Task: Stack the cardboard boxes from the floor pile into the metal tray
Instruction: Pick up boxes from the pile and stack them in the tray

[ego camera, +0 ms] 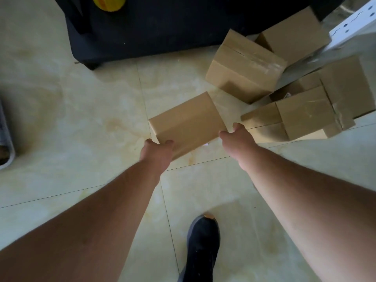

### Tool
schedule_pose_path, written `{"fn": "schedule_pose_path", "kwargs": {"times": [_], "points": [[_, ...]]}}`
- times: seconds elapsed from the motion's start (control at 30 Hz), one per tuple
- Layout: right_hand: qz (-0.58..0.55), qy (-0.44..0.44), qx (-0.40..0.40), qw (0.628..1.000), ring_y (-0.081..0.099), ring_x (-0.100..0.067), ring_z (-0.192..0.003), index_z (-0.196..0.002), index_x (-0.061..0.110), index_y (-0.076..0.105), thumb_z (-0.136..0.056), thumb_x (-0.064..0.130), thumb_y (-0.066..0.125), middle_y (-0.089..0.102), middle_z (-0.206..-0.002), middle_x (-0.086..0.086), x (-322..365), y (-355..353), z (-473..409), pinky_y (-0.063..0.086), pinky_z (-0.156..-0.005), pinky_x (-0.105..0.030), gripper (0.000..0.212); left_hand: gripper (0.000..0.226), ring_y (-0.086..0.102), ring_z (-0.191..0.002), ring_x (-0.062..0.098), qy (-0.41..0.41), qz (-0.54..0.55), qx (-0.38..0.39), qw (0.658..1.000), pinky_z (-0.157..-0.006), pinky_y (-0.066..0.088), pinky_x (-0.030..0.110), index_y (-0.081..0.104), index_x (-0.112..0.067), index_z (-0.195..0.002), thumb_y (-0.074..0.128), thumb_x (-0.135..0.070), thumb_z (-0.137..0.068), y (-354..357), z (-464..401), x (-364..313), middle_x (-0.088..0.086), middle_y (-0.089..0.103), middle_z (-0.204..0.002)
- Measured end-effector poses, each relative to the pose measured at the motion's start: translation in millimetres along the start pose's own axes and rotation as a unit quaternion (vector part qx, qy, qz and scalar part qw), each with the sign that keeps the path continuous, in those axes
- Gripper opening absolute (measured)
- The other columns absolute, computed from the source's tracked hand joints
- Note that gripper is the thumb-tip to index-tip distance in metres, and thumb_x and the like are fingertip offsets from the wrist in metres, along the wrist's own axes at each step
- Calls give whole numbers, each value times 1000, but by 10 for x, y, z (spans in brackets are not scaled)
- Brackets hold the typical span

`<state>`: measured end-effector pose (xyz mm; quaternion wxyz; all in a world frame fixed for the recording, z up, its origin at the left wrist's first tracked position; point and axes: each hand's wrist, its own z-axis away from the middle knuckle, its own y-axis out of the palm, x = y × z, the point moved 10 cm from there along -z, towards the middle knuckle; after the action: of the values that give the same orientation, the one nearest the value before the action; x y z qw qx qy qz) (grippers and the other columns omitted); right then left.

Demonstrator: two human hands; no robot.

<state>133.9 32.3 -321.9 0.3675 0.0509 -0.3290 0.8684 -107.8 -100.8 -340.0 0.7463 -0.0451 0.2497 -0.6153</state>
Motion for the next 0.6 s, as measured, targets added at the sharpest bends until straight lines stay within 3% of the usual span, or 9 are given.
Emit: {"fn": "schedule_pose_path", "kwargs": {"times": [0.1,0.2,0.3,0.4,0.47,0.53,0.6], "points": [[-4,-15,19,1000,57,-30,-102,-134,8,49,-101,19,50,61,-116,-8,23,96,-104,38,-77,-25,35,56,63,-109,30,-14,37,16,999,-103,55,46,56,-12,-135,64,-45,-90,67,-74,39,0,60,-110],[-2,-28,15,1000,44,-22,-66,-99,12,55,-96,15,51,48,-73,1,18,108,-140,34,-54,-26,6,25,64,-104,24,-12,70,34,997,-103,55,43,65,-22,-109,63,-41,-93,120,-52,14,-3,62,-97],[-3,-41,-7,999,41,-18,-59,-88,14,54,-94,16,53,45,-67,4,82,21,-31,31,-50,-26,6,12,68,-109,29,2,60,34,998,-104,56,46,63,-26,-93,62,-38,-96,73,37,-32,-5,62,-93],[-19,-48,-13,999,38,-16,-56,-72,24,40,-90,19,55,39,-65,7,179,-36,89,28,-48,-26,25,13,70,-109,32,2,65,41,997,-103,56,47,62,-25,-91,61,-36,-97,-12,144,-45,-5,62,-92],[-29,-55,-17,998,43,-18,-58,-74,27,40,-87,22,57,41,-67,8,310,-60,246,30,-48,-25,22,15,69,-106,31,10,69,39,997,-102,57,47,66,-23,-104,61,-35,-96,-165,268,-79,-5,62,-94],[-35,-61,-20,997,51,-21,-66,-92,24,55,-86,24,59,52,-75,5,334,-75,317,35,-51,-25,7,31,68,-103,28,5,76,42,996,-101,57,47,65,-19,-121,60,-34,-95,-199,336,-51,-6,62,-98],[-43,-69,-15,997,58,-21,-71,-114,19,57,-88,26,61,61,-88,2,420,-65,436,39,-56,-25,27,35,68,-102,27,-1,80,39,996,-101,57,47,63,-18,-126,60,-34,-95,-330,430,-32,-6,61,-98]]}}
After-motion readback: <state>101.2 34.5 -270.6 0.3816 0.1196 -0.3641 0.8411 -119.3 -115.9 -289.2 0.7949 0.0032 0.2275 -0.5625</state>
